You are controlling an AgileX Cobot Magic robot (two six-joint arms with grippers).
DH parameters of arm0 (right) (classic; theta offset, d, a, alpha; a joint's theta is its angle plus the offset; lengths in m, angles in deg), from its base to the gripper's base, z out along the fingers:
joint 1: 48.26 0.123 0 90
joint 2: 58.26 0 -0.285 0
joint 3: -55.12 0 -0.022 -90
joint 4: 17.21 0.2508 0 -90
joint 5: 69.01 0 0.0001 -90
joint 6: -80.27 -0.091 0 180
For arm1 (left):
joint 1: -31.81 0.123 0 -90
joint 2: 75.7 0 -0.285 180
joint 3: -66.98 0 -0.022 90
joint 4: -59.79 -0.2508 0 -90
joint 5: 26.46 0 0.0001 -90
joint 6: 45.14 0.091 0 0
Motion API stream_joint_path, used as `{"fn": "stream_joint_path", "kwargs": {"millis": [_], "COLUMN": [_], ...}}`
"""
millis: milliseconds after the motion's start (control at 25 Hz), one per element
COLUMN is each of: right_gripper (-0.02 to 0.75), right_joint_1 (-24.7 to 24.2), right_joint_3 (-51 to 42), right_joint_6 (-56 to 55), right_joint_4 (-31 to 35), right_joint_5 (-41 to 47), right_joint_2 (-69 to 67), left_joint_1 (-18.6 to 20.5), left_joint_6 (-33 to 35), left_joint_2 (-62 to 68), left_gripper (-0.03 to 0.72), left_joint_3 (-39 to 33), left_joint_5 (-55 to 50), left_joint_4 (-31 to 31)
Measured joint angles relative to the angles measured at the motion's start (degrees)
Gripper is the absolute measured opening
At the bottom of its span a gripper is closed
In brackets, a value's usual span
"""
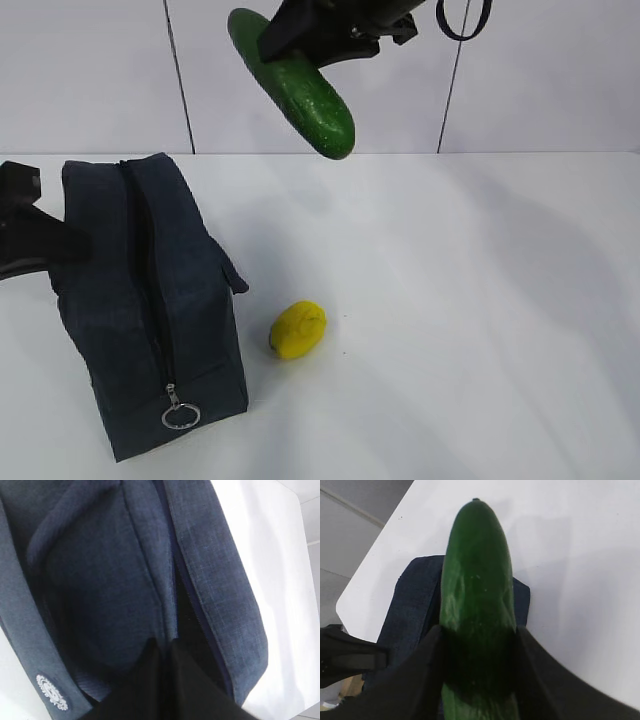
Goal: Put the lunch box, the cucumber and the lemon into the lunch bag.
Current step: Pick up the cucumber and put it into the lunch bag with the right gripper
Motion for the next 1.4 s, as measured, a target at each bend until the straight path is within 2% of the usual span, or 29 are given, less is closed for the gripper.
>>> {"fn": "stream_joint_path", "kwargs": {"millis": [160,240,480,560,840,1000,1160,1400], "right_gripper": [0.31,0.31,0.31,0.31,0.31,0.31,0.31,0.31], "right_joint_1": [0.0,0.0,0.11,0.35,3.03,6.7,9.35,11.32], "right_joint_3": [-2.02,-4.81,-15.27,-16.26,-16.52,-16.52,-16.52,-16.56], "right_joint_6": [0.0,0.42,11.5,13.5,14.38,14.47,14.51,13.79], "right_joint_4": [2.65,6.03,26.1,29.74,35.11,35.23,35.23,34.16], "right_joint_5": [-0.25,-1.35,-3.12,-3.51,-4.48,-5.53,-10.12,-16.72], "right_joint_2": [0.0,0.0,0.1,0.1,0.1,0.1,0.1,0.1], "left_joint_1": [0.0,0.0,0.0,0.0,0.0,0.0,0.0,0.0], "left_joint_6": [0.0,0.0,0.0,0.0,0.0,0.0,0.0,0.0], "left_joint_2": [0.0,0.0,0.0,0.0,0.0,0.0,0.0,0.0], "left_gripper": [-0.003,-0.003,-0.003,-0.003,-0.003,-0.003,-0.003,-0.003], "left_joint_3": [0.0,0.0,0.0,0.0,0.0,0.0,0.0,0.0], "left_joint_5": [0.0,0.0,0.19,0.4,0.63,1.71,2.28,2.75], "left_joint_4": [0.0,0.0,0.0,0.0,0.0,0.0,0.0,0.21]}}
